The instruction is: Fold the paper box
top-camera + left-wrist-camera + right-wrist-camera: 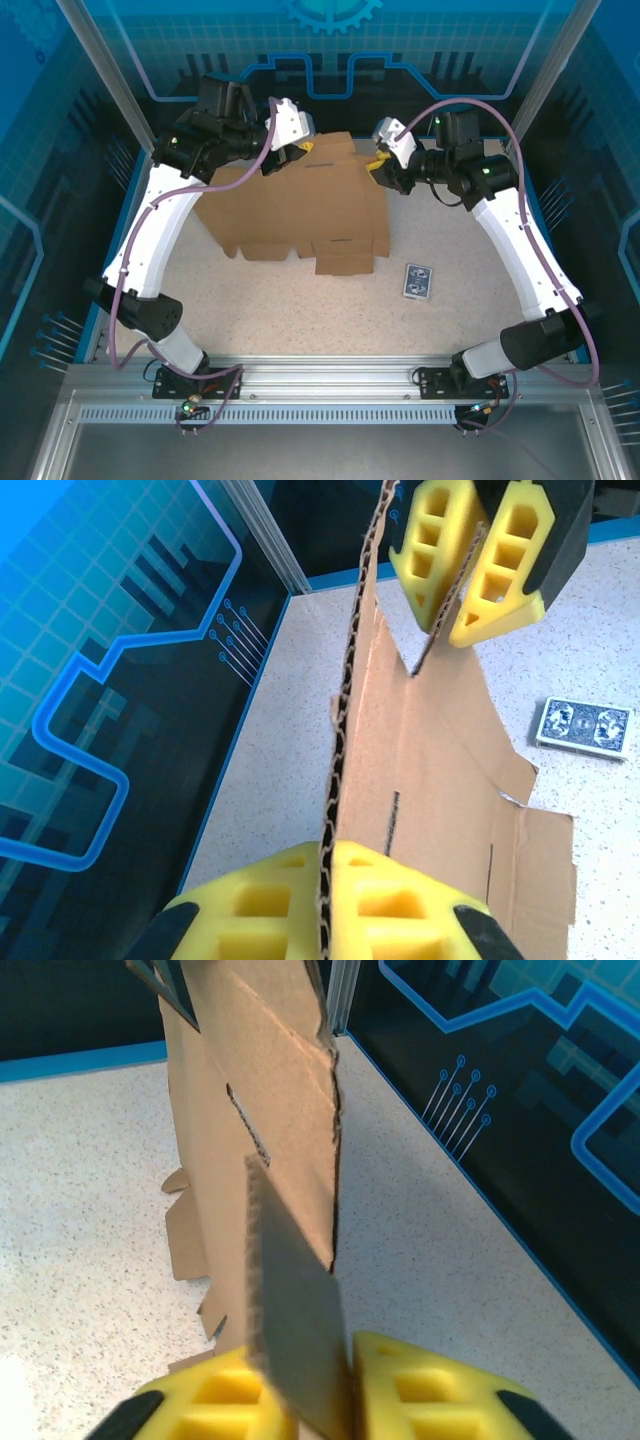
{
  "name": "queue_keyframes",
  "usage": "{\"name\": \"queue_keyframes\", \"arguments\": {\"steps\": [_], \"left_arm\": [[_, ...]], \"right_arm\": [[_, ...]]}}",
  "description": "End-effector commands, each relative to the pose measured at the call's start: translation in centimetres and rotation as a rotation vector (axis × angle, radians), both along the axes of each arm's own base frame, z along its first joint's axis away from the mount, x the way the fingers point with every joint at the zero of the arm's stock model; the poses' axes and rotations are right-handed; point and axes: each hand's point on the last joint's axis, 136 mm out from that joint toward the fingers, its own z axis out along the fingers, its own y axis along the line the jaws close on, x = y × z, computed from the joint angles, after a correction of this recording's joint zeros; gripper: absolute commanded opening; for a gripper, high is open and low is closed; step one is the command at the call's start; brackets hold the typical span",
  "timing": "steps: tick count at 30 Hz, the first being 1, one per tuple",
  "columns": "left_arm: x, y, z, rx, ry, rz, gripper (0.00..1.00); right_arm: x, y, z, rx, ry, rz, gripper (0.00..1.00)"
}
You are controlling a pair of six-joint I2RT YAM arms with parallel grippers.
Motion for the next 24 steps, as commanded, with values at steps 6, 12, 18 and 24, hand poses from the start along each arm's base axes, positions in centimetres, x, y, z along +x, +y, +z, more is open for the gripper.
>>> {"name": "queue_keyframes", "arguments": {"steps": [6, 12, 18, 24], "left_arm": [[-2.1, 1.4, 2.4, -0.1, 0.059, -0.055, 0.0], [-2.4, 2.5, 3.6, -0.175, 0.086, -0.066, 0.0], [-1.9, 3.4, 4.5, -0.237, 0.11, -0.049, 0.0], [-1.6, 3.6, 4.6, -0.259, 0.123, -0.052, 0.0]], "right_arm": [[-0.2, -1.1, 0.1, 0.111, -0.044, 0.039, 0.55], [0.0, -0.8, -2.2, 0.173, -0.028, 0.088, 0.57], [-0.3, -1.1, -4.6, 0.245, -0.061, 0.052, 0.55], [-0.1, -1.1, -6.3, 0.301, -0.058, 0.03, 0.42]]}}
